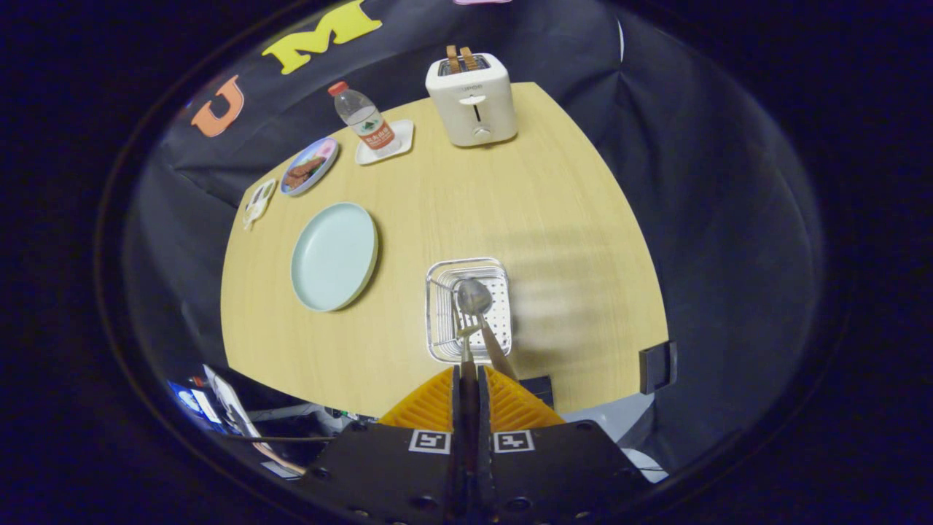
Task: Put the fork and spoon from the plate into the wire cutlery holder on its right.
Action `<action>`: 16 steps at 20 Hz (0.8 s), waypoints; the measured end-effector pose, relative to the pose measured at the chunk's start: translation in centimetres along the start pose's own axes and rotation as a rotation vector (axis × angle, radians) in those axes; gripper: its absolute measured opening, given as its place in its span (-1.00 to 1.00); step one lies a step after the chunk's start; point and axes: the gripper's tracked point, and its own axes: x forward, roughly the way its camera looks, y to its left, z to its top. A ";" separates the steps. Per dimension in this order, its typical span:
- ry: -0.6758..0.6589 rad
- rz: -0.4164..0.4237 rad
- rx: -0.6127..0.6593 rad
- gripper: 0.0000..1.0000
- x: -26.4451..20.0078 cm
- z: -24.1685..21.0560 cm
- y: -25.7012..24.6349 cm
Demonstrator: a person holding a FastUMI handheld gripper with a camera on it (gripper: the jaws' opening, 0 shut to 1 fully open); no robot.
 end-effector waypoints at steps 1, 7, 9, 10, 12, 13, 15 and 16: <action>0.001 -0.007 -0.001 -0.86 0.0 0.2 0.0; -0.012 -0.004 -0.006 -0.81 0.5 1.5 0.7; -0.031 0.007 -0.017 -0.69 0.4 1.9 1.0; -0.044 0.014 -0.027 -0.64 0.2 2.0 1.3; -0.083 0.022 -0.058 -0.48 -0.3 2.4 1.8; -0.108 0.018 -0.075 -0.39 -0.7 2.6 2.0; -0.169 0.019 -0.103 -0.15 -1.8 3.5 2.7; -0.206 0.027 -0.117 -0.10 -2.3 3.8 3.4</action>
